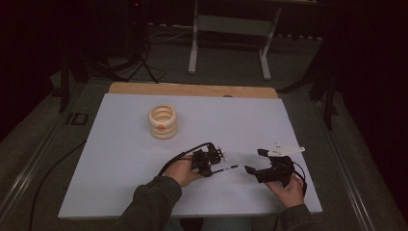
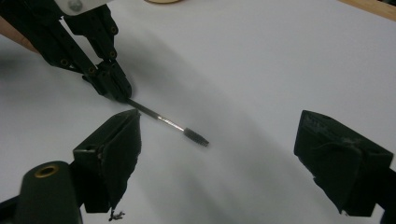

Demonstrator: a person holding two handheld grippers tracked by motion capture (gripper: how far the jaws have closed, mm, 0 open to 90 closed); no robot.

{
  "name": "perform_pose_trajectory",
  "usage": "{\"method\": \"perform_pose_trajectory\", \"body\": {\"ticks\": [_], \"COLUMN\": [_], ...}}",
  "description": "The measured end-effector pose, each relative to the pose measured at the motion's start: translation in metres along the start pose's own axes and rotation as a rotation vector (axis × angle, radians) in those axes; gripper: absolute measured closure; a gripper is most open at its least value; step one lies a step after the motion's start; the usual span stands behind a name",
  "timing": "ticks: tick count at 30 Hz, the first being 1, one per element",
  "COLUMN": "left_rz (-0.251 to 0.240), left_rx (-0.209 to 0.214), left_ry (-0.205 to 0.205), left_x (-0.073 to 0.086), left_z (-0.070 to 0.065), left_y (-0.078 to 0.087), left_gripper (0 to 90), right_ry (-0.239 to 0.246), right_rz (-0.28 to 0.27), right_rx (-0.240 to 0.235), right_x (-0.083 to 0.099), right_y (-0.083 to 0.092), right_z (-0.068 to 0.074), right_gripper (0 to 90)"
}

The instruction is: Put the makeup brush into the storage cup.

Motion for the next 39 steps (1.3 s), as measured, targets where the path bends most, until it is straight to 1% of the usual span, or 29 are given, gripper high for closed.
{"method": "perform_pose_trajectory", "body": {"ticks": [2,5,10,13,18,20,22,27,28,29,30,32,33,36,39], "left_rz": [0.009,0.004,-0.030,-0.062,-0.133,-0.171,-0.202,-0.284,-0.284,-0.323,-0.334,-0.360,-0.369,-0.400,-0.431], "left_rx": [-0.001,0.002,-0.005,-0.004,-0.016,-0.011,-0.021,-0.034,-0.034,-0.042,-0.044,-0.052,-0.051,-0.064,-0.071], "left_ry": [0.001,0.010,0.016,0.025,0.050,0.060,0.066,0.073,0.073,0.082,0.082,0.087,0.088,0.089,0.093], "left_x": [-0.001,0.000,0.002,0.005,0.010,0.013,0.018,0.032,0.032,0.039,0.042,0.048,0.050,0.059,0.066], "left_z": [0.000,0.001,0.001,0.004,0.004,0.004,0.002,0.002,0.002,0.001,0.001,0.000,-0.001,-0.004,-0.007], "left_y": [0.000,0.001,0.002,0.005,0.019,0.026,0.033,0.052,0.052,0.061,0.064,0.070,0.072,0.078,0.083], "left_gripper": [86.0,86.2,86.3,86.3,86.3,86.3,86.3,86.2,86.3,86.3,86.3,86.3,86.3,86.3,86.3], "right_ry": [-0.002,-0.006,-0.012,-0.017,-0.023,-0.043,-0.055,-0.058,-0.058,-0.062,-0.064,-0.069,-0.069,-0.065,-0.081], "right_rz": [0.004,0.008,0.007,0.008,0.011,0.011,0.010,0.005,0.005,0.002,-0.001,0.000,-0.001,-0.007,-0.008], "right_rx": [-0.001,-0.002,-0.005,-0.010,-0.012,-0.026,-0.040,-0.069,-0.069,-0.081,-0.097,-0.124,-0.136,-0.164,-0.191], "right_x": [0.000,0.001,0.001,0.001,0.001,0.000,-0.001,-0.008,-0.008,-0.010,-0.014,-0.018,-0.020,-0.026,-0.032], "right_y": [-0.001,-0.001,-0.001,-0.002,-0.003,-0.004,-0.005,-0.007,-0.007,-0.008,-0.010,-0.012,-0.013,-0.018,-0.023], "right_z": [0.000,0.000,0.000,0.001,0.002,0.003,0.005,0.012,0.012,0.013,0.017,0.021,0.023,0.029,0.033], "right_gripper": [14.8,14.8,15.1,15.1,15.1,15.1,15.1,15.1,15.1,15.1,15.3,18.3,18.5,18.7,18.9]}}
Point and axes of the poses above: each handheld gripper's, and its own axes: y roughly backward along the jaws, x roughly out of its underside, z roughly to its left, the point moved 2 cm from there along -y, roughly forward along the jaws, and after that the axes turned 4 degrees about -z, right-handed, at the moved point
